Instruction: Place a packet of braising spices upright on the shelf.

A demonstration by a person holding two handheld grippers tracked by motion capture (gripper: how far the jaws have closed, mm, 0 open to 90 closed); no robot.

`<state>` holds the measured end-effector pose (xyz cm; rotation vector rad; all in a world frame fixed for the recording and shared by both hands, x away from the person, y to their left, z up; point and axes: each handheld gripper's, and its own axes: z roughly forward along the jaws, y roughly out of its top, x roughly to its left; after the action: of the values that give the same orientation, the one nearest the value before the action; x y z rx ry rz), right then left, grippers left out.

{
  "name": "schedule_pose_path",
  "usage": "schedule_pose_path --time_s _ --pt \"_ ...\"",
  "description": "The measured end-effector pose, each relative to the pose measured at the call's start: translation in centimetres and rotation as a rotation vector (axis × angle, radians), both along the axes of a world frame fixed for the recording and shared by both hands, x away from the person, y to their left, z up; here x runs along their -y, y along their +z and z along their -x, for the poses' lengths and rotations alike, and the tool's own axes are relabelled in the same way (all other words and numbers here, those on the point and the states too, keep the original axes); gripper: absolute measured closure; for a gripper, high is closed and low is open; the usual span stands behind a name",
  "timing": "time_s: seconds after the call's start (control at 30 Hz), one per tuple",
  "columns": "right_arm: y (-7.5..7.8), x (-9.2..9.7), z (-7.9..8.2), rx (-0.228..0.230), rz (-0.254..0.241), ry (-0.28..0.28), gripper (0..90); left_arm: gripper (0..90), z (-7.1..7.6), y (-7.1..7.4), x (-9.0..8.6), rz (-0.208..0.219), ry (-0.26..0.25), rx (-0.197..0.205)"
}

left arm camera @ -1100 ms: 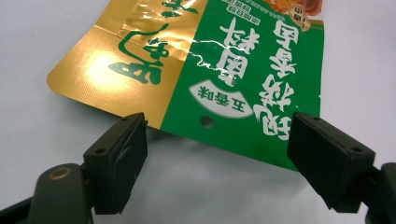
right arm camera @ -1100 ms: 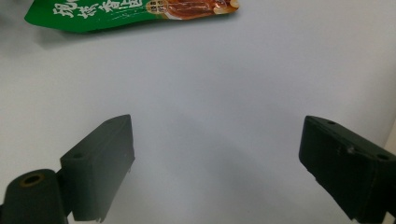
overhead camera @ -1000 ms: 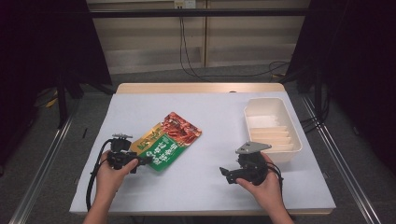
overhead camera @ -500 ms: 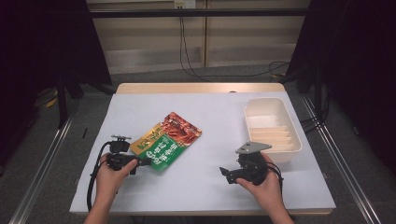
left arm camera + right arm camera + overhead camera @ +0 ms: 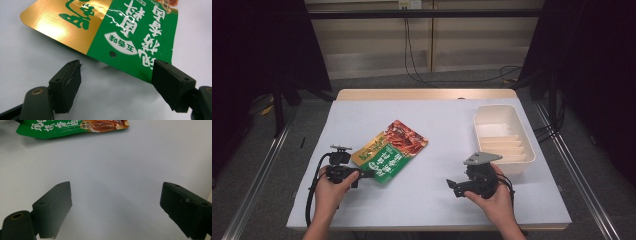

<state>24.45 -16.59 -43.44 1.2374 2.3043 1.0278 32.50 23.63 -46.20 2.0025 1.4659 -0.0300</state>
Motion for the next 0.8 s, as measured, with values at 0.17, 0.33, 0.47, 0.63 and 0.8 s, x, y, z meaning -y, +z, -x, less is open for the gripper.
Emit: schedule_pose_path --time_s 0.17,0.33,0.47,0.63,0.8 --pt "0.01 0.05 -0.06 0.001 0.001 -0.002 10.4 24.0 -0.07 -0.01 0.01 -0.001 0.0 -0.004" --pt "0.01 -0.05 -0.06 0.003 -0.003 -0.003 10.4 24.8 -0.22 -0.09 0.36 0.023 0.005 -0.006" --pt "0.03 -0.09 -0.04 0.005 -0.006 0.001 10.5 24.8 -0.3 -0.15 0.7 0.031 0.012 -0.004" --pt "0.08 -0.1 0.02 0.007 -0.006 -0.001 10.6 25.3 -0.38 -0.17 0.74 0.039 0.027 -0.012" --pt "0.09 0.15 0.09 0.01 -0.014 -0.012 10.8 34.5 -0.28 -0.23 0.61 0.044 0.087 -0.006"
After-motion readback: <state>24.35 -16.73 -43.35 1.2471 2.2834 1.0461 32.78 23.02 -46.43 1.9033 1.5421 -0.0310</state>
